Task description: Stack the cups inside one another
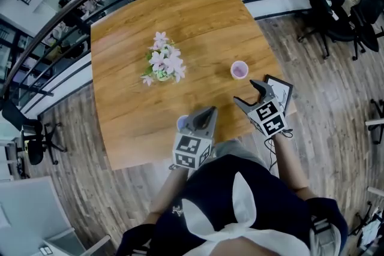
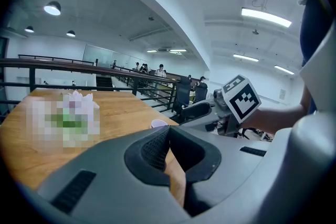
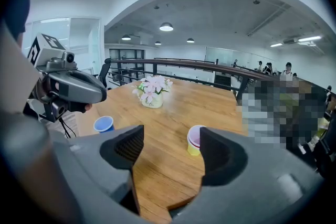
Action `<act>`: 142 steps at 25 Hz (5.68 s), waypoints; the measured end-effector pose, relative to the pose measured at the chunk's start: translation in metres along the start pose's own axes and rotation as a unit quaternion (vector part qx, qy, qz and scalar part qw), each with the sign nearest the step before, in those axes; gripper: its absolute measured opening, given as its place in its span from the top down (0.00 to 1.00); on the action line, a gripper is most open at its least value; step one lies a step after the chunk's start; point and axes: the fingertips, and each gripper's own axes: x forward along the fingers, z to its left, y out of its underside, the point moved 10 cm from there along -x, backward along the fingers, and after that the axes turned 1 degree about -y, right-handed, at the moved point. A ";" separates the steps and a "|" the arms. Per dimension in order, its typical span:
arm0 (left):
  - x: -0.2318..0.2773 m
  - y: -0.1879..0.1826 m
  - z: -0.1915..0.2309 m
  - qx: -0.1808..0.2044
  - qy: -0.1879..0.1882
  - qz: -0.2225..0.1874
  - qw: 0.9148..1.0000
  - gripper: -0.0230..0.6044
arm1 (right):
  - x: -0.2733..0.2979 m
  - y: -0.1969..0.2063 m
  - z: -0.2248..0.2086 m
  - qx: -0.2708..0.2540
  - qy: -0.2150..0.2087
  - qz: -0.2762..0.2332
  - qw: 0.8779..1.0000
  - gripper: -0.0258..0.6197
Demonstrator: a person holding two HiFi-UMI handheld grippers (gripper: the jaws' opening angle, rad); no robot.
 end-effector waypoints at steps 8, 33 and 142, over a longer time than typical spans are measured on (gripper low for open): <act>-0.018 0.014 -0.017 0.003 -0.010 0.006 1.000 0.94 | -0.012 0.008 0.024 -0.009 -0.016 0.003 1.000 0.45; -0.091 0.063 -0.022 -0.046 -0.098 0.014 0.994 0.94 | -0.002 0.009 0.103 -0.059 -0.110 0.020 0.992 0.45; -0.109 0.065 0.060 -0.079 -0.191 0.010 0.978 0.94 | 0.063 -0.080 0.155 -0.172 -0.196 -0.002 0.965 0.47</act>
